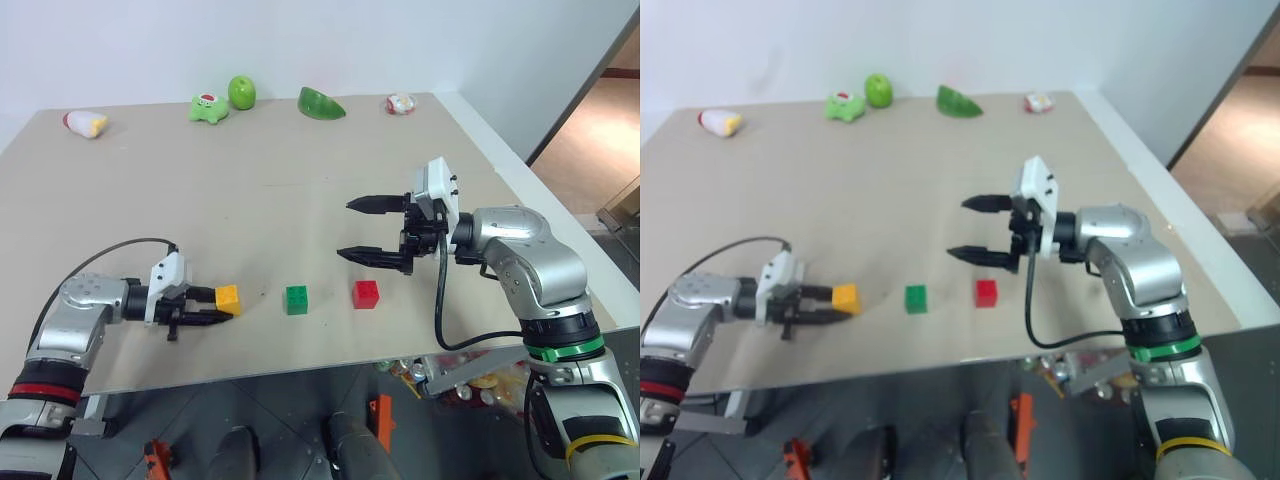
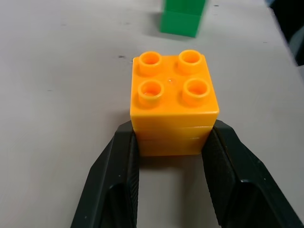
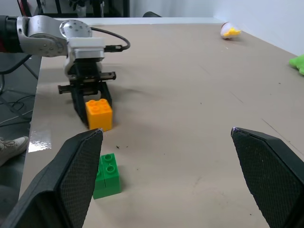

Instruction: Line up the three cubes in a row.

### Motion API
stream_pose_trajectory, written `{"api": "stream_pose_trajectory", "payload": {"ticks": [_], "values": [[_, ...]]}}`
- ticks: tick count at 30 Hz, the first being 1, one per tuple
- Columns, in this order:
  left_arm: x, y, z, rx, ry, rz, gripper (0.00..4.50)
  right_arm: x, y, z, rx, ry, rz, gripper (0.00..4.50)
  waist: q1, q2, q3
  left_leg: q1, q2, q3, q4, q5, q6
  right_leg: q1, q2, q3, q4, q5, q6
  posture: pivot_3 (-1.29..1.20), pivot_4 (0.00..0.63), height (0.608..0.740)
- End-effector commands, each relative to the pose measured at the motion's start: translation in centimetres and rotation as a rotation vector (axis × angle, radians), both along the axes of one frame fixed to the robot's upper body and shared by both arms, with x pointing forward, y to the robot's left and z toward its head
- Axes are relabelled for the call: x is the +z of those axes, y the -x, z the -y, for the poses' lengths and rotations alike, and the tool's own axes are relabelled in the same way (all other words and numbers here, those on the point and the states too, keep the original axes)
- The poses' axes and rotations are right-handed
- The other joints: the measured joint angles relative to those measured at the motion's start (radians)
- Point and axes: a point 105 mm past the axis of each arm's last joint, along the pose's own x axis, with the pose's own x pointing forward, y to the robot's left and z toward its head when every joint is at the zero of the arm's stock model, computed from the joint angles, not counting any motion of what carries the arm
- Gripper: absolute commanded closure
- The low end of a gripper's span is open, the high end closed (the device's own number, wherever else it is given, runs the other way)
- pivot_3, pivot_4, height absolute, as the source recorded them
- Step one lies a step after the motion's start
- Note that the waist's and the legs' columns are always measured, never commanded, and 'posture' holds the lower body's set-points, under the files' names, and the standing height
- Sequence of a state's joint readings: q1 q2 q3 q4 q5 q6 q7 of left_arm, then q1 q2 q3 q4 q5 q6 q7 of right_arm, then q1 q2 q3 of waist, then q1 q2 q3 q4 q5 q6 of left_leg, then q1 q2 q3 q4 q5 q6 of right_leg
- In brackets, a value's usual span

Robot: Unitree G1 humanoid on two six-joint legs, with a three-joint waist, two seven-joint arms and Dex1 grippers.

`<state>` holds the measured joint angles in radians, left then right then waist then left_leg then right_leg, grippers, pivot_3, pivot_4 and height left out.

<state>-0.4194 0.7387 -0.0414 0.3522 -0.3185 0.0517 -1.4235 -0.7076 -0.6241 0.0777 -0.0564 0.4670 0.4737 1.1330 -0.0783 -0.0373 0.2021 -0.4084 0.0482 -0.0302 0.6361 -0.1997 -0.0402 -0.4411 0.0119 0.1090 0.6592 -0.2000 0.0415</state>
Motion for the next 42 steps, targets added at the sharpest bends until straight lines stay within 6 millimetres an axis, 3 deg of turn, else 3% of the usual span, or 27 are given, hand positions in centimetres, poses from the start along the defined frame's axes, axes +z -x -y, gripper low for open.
{"api": "stream_pose_trajectory", "payload": {"ticks": [1, 23, 25, 31, 36, 42], "values": [[0.9, -0.5, -0.1, 0.002, 0.007, 0.04, 3.21, 1.6, 0.5, 0.0, 0.015, -0.022, 0.061, 0.0, 0.0, 0.0, 0.0, 0.0, 0.0, 0.0, 0.0, 0.0, 0.0, 0.0, 0.0, 0.0, 0.0, 0.0, 0.0, 0.0, 0.15, 0.733], [-0.2, 0.4, 0.0, -0.017, -0.004, 0.007, 3.21, 1.6, 0.3, -0.1, 0.014, -0.027, 0.063, 0.0, 0.0, 0.0, 0.0, 0.0, 0.0, 0.0, 0.0, 0.0, 0.0, 0.0, 0.0, 0.0, 0.001, 0.0, 0.001, 0.0, 0.15, 0.733], [-0.3, 0.4, 0.0, -0.008, 0.004, -0.005, 2.13, 1.5, 0.2, 0.0, 0.008, -0.026, 0.061, 0.0, 0.0, 0.0, 0.0, 0.0, 0.0, 0.0, 0.0, 0.0, 0.0, 0.0, 0.0, 0.0, 0.001, 0.0, 0.001, 0.0, 0.15, 0.733], [1.0, -0.1, -0.5, 0.047, 0.029, 0.028, 0.11, 1.2, 0.1, 0.5, -0.013, -0.023, 0.053, 0.0, 0.0, 0.0, 0.0, 0.001, 0.0, 0.0, 0.001, 0.0, 0.0, 0.0, 0.0, 0.0, 0.002, 0.0, 0.0, 0.0, 0.15, 0.733], [1.3, 1.8, -3.0, 0.087, -0.04, -0.052, 0.11, 0.9, -0.3, 1.9, -0.056, -0.003, 0.043, 0.0, -0.005, 0.0, 0.0, 0.001, 0.0, 0.0, 0.0, 0.0, 0.0, 0.0, 0.0, 0.0, 0.002, 0.0, 0.0, 0.0, 0.15, 0.733], [1.6, 5.8, -8.1, 0.225, -0.126, -0.201, 0.11, 0.7, -0.4, 5.8, -0.138, 0.053, 0.01, 0.0, -0.01, 0.001, 0.001, 0.001, 0.001, 0.001, -0.003, -0.001, 0.002, -0.002, 0.0, 0.0, 0.003, -0.005, -0.003, 0.0, 0.15, 0.733]]}}
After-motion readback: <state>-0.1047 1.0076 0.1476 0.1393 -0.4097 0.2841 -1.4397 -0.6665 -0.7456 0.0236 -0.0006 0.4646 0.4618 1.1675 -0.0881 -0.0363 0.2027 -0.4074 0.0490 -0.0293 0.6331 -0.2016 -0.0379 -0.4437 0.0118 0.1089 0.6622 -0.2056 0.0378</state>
